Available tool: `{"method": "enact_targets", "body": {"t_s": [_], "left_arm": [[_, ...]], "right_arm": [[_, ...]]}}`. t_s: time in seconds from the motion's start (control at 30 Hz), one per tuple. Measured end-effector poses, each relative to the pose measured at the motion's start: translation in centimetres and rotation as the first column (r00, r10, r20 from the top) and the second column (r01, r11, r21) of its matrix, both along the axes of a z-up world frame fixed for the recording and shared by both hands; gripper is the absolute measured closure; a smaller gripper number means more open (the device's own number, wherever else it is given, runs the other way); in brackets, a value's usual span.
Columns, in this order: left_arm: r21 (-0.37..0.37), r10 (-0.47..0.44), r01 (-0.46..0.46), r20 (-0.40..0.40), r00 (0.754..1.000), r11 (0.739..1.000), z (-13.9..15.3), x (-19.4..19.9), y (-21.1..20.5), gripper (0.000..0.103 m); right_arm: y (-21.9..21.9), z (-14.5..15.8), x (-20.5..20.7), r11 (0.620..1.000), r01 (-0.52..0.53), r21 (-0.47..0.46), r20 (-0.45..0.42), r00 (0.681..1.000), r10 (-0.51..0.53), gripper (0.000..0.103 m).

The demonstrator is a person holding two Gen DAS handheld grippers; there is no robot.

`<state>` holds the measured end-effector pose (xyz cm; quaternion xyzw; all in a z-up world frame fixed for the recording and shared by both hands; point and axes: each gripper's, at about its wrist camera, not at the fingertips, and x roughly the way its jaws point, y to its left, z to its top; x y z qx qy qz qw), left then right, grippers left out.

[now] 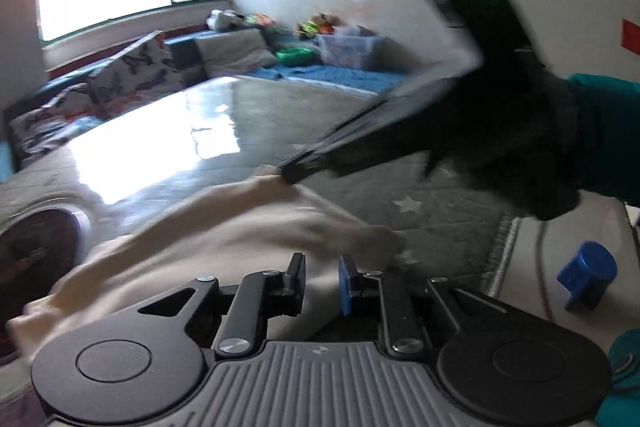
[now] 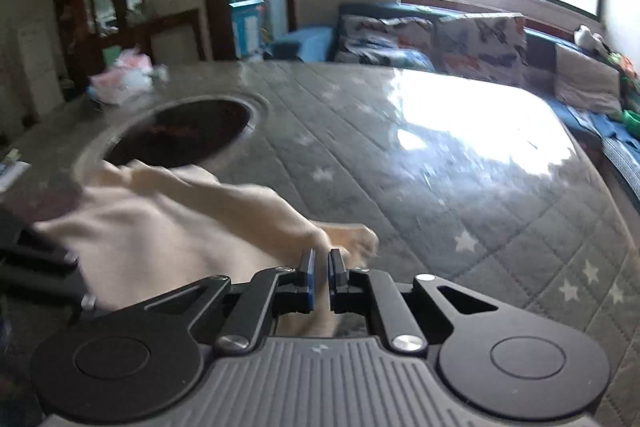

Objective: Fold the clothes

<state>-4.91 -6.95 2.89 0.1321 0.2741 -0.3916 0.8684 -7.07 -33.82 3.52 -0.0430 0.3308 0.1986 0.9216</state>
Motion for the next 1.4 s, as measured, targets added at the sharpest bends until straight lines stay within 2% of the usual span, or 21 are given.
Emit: {"method": "enact_targets", "body": {"t_s": [0.17, 0.33, 0.47, 0.6, 0.7, 0.87, 1.03, 1.17, 1.4], "left_arm": [[-0.012, 0.185, -0.185, -0.007, 0.983, 0.983, 0.6, 0.8, 5.3, 0.083], [0.038, 0.322, -0.320, -0.040, 0.946, 0.947, -0.6, 2.1, 9.6, 0.084], [0.031, 0.332, -0.330, -0.061, 0.941, 0.943, -0.8, 2.5, 11.3, 0.082], [0.013, 0.361, -0.361, -0.040, 0.932, 0.933, -0.2, 2.9, 11.9, 0.082], [0.010, 0.376, -0.376, -0.050, 0.925, 0.927, -0.3, 4.2, 11.7, 0.082], [0.049, 0.391, -0.390, -0.031, 0.920, 0.920, -1.2, 5.8, 11.6, 0.077], [0.071, 0.405, -0.404, -0.001, 0.914, 0.912, -0.5, 6.7, 11.0, 0.077], [0.062, 0.388, -0.386, -0.005, 0.922, 0.920, -0.2, 7.8, 9.7, 0.077], [0.077, 0.389, -0.386, -0.032, 0.921, 0.919, -0.9, 10.5, 7.6, 0.077]], "right_arm": [[1.6, 1.2, -2.8, 0.992, -0.124, 0.018, 0.002, 0.992, 0.124, 0.094], [2.5, -1.0, -3.4, 0.989, -0.145, -0.006, -0.065, 0.987, 0.144, 0.094], [2.3, -1.1, -3.2, 0.989, -0.144, -0.016, -0.078, 0.987, 0.142, 0.094], [2.8, 0.0, -2.6, 0.987, -0.158, -0.041, -0.053, 0.986, 0.155, 0.082], [3.2, 0.0, -1.6, 0.988, -0.154, -0.030, -0.040, 0.987, 0.153, 0.081], [3.7, -1.5, 0.3, 0.991, -0.132, -0.014, -0.068, 0.989, 0.131, 0.078], [3.4, -1.1, 0.9, 0.993, -0.115, -0.016, -0.071, 0.991, 0.114, 0.078], [4.2, -0.5, 2.3, 0.993, -0.114, -0.008, -0.053, 0.992, 0.113, 0.078], [6.5, -2.0, 6.5, 0.997, -0.083, -0.001, -0.089, 0.993, 0.083, 0.078]]}}
